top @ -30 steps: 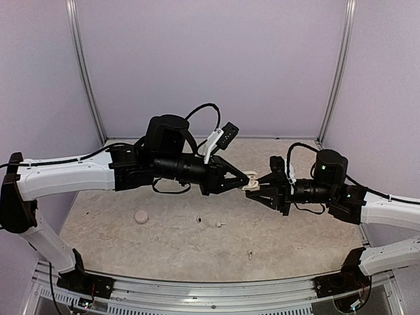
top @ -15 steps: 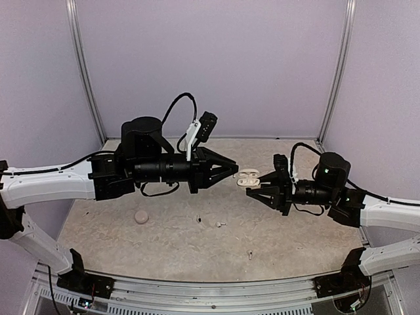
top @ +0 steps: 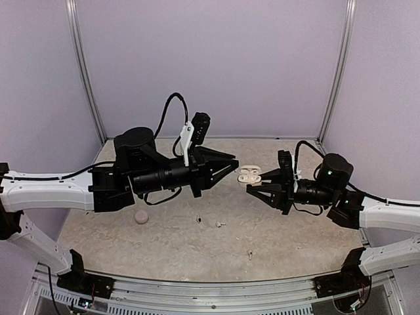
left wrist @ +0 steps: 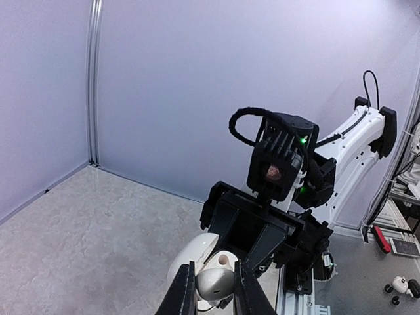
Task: Insert the wireless bluetooth earbuds into the charging case
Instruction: Insert the left earbud into the left side groove of the charging case.
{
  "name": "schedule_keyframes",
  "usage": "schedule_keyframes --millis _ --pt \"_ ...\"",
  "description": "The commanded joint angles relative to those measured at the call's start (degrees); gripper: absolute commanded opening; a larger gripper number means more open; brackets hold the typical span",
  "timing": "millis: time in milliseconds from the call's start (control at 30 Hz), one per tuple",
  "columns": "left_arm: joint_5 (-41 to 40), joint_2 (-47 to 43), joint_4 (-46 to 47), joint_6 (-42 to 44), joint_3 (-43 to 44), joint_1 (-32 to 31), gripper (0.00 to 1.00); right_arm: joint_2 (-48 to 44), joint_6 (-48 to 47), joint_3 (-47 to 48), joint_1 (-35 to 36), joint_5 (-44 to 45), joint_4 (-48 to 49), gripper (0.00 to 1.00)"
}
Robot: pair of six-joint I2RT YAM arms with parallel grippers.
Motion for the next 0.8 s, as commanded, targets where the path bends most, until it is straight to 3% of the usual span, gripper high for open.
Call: schedule_keyframes --millis 0,400,767 --pt "-2.6 2.1 5.8 1.1 0.0 -1.3 0.09 0.4 5.1 -0.1 0.5 -0.3 4.2 0.00" --pt "-6.6 4.0 6.3 3.9 -0.3 -2.1 0.10 0.4 8.3 0.2 0.6 -1.4 4.8 0.00" --pt "-5.5 5.2 6.1 4.6 0.1 -2.1 0.09 -0.4 8.9 0.0 0.6 -1.0 4.5 0.00"
